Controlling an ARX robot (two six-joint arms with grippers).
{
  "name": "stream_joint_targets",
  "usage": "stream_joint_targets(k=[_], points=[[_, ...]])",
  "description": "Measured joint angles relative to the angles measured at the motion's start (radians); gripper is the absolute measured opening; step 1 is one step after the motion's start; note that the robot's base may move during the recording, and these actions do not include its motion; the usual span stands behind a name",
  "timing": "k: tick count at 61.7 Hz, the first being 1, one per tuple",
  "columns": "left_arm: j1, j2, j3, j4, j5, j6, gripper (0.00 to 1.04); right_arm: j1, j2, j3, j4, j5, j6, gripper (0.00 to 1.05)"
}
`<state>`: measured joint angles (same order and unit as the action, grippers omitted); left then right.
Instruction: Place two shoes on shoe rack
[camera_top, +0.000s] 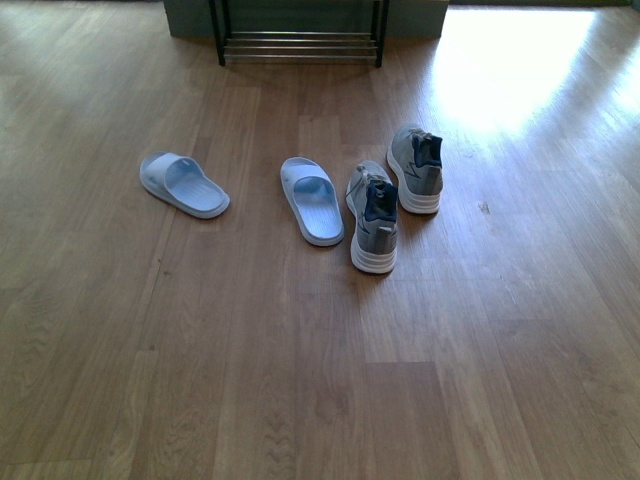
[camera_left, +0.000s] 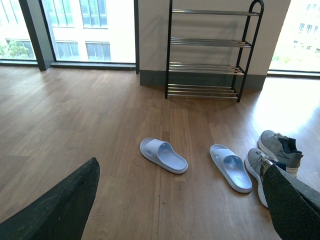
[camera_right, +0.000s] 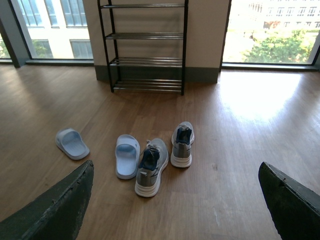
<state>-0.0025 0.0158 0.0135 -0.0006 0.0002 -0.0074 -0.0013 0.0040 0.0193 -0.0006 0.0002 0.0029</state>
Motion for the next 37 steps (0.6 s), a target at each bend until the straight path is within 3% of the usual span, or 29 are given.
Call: stream_joint_targets(k=[37], points=[[0.0, 0.0, 0.0, 0.0, 0.0, 0.0, 0.95, 0.0, 0.0, 0.0, 0.0, 0.0, 0.0, 0.96]])
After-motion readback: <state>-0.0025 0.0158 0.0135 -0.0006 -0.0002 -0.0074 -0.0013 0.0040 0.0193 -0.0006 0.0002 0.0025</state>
